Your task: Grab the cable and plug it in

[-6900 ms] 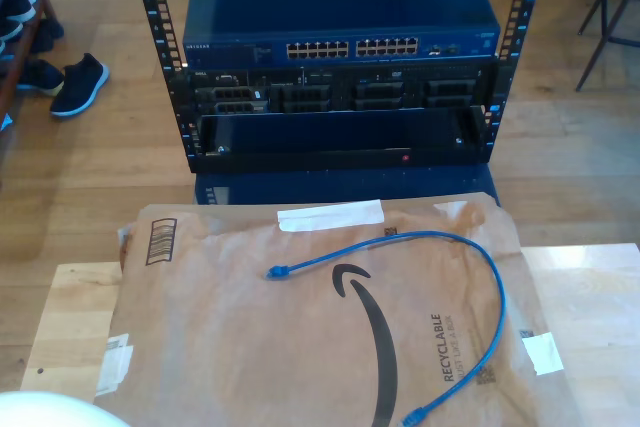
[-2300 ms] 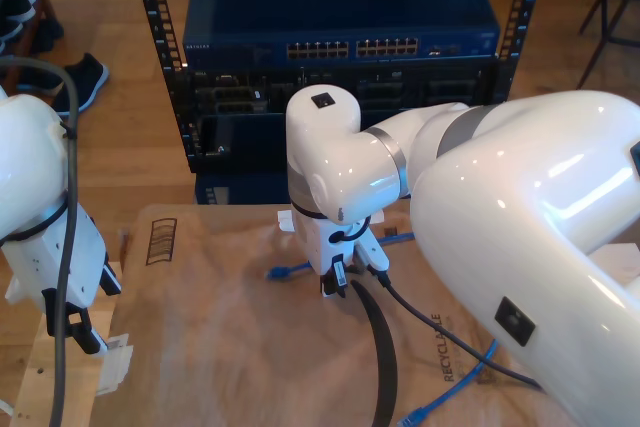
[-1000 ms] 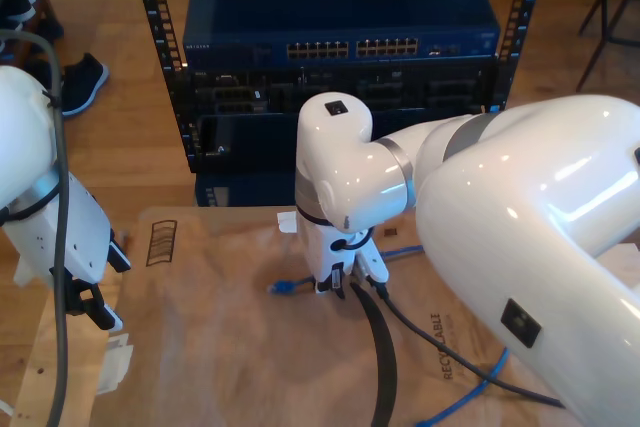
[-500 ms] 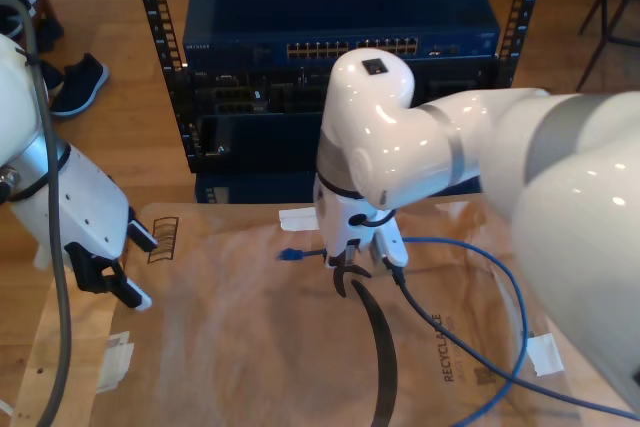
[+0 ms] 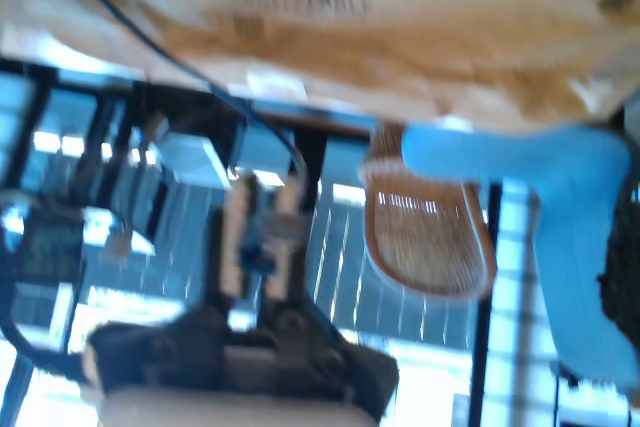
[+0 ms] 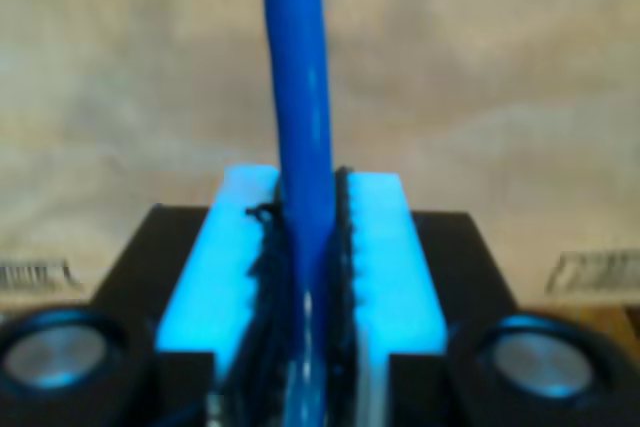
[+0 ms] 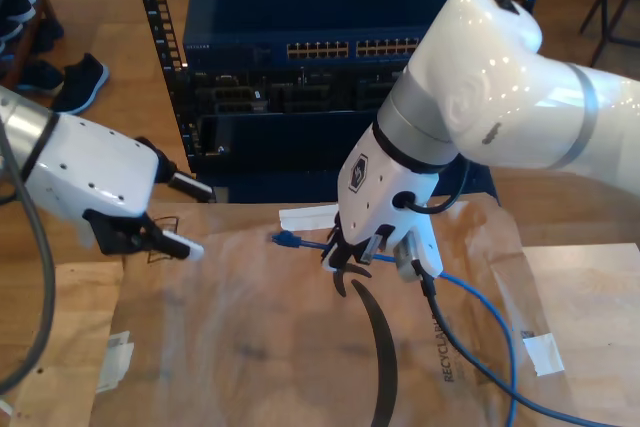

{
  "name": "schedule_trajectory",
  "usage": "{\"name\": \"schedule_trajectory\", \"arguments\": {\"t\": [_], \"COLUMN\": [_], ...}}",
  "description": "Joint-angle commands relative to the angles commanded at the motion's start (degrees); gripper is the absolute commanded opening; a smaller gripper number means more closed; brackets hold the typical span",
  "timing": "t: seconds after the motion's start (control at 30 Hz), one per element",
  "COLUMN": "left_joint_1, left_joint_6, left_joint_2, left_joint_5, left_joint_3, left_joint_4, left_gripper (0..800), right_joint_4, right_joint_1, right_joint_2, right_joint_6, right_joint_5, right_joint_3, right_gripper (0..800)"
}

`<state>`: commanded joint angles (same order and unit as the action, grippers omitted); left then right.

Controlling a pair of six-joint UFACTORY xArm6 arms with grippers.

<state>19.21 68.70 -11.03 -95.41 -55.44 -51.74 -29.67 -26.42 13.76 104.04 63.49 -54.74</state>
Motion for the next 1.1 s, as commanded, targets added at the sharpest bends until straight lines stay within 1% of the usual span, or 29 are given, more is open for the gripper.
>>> {"name": "schedule_trajectory", "arguments": {"t": [0.07,0.17,0.23,0.37,0.4,0.47,0.53,0.57,0.67,0.8,0.93,1.03,1.1], "left_joint_1": [0.1,0.1,0.2,0.1,0.1,0.1,0.1,0.1,0.1,0.1,0.2,0.2,0.2], "left_joint_6": [-0.3,-0.3,-0.3,-0.4,-0.4,-0.7,-0.8,-0.8,-0.8,-2.2,-3.2,-4.3,-4.5], "left_joint_2": [0.0,0.0,0.0,-0.2,-0.3,-0.4,-0.5,-0.6,-0.7,-0.7,-1.3,-1.8,-1.9], "left_joint_5": [-0.4,-0.4,-0.5,-2.7,-3.1,-3.3,-3.3,-3.3,-3.5,-6.9,-7.2,-7.1,-7.1], "left_joint_3": [-0.1,0.3,0.6,0.9,0.9,1.0,1.0,1.1,1.1,1.1,1.8,2.4,2.4], "left_joint_4": [-1.6,-2.0,-1.9,-1.9,-1.9,-1.9,-1.9,-1.9,-1.9,-2.0,-2.0,-2.0,-2.0], "left_gripper": [759,739,728,701,672,646,576,556,548,531,492,490,469], "right_joint_4": [-1.1,-2.7,-2.9,-3.0,-3.0,-3.0,-3.0,-3.0,-3.0,-3.1,-3.1,-3.1,-3.1], "right_joint_1": [-0.6,-1.8,-1.9,-2.0,-2.0,-2.1,-2.1,-2.1,-2.2,-2.3,-2.3,-2.2,-2.2], "right_joint_2": [0.1,0.4,0.5,0.5,0.4,0.5,0.4,0.4,0.4,0.4,0.3,0.3,0.2], "right_joint_6": [0.0,0.0,0.0,0.0,0.0,0.1,0.1,0.1,0.1,0.2,0.2,0.2,0.2], "right_joint_5": [0.1,0.1,0.0,0.0,0.0,0.0,0.0,0.0,0.0,0.0,-0.1,-0.1,-0.1], "right_joint_3": [-0.3,-0.9,-1.4,-2.4,-2.8,-2.9,-2.9,-2.9,-2.9,-3.2,-3.2,-3.2,-3.1], "right_gripper": [0,0,0,0,0,0,0,0,0,0,0,0,0]}}
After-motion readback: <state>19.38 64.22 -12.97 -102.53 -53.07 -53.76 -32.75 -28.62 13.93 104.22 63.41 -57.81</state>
